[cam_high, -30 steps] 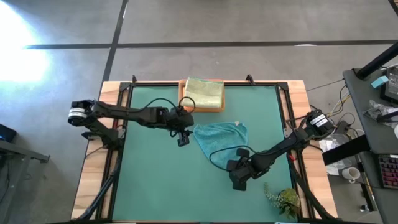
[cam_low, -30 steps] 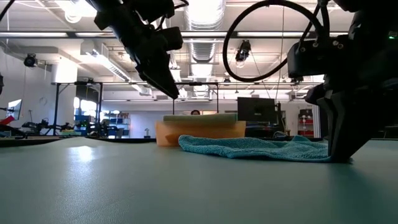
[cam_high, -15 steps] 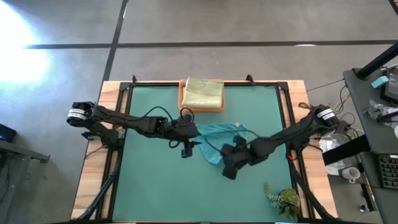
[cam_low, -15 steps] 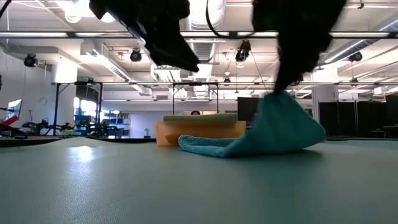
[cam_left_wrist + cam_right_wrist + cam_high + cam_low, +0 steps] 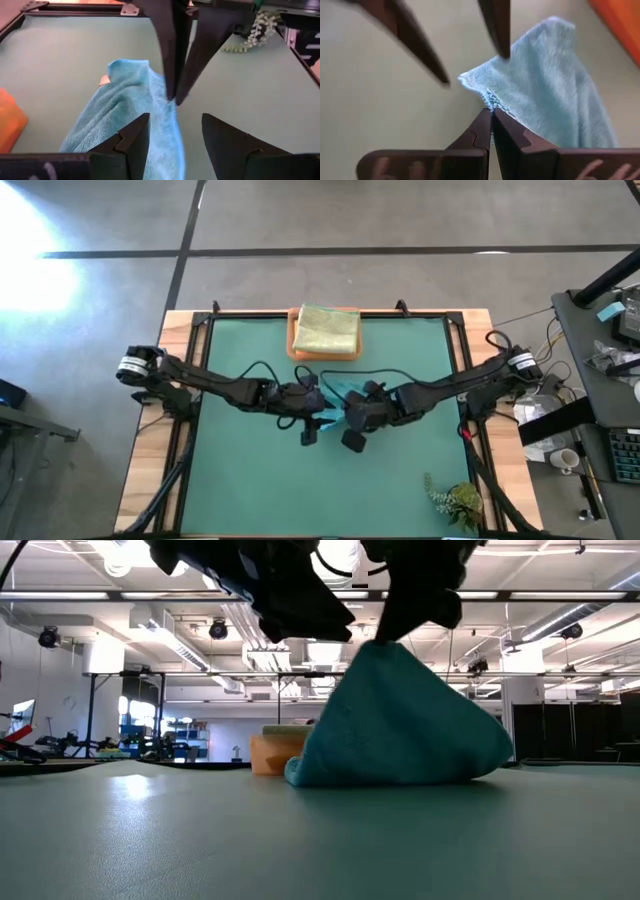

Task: Fold microfiber towels
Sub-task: Fold the blue towel

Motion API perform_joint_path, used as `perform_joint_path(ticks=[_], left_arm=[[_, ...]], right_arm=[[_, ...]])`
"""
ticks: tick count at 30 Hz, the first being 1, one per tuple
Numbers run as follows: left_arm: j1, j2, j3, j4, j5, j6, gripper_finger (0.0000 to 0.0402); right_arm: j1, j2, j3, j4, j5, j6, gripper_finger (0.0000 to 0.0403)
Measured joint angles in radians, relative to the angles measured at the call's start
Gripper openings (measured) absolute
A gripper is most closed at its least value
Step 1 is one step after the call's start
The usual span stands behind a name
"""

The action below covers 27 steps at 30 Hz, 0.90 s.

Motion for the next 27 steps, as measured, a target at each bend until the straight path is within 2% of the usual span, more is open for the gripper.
perform_joint_path(ticks=[6,11,18,27], left_arm=[[-0.003,0.003,0.000,-0.003,-0.026,-0.023,0.0164],[-0.002,0.003,0.000,-0.018,-0.139,-0.022,0.0164],[0.002,0.024,-0.001,-0.027,-0.147,-0.022,0.0164],[0.002,0.027,-0.002,-0.223,-0.256,-0.024,0.0164]], right_arm=[[-0.026,0.001,0.038,-0.003,0.001,-0.036,0.0009],[-0.027,0.001,0.074,-0.005,0.000,-0.074,0.0008],[-0.027,0.001,0.161,-0.110,0.000,-0.087,0.0008],[-0.024,-0.016,0.265,-0.281,0.000,-0.087,0.0008]])
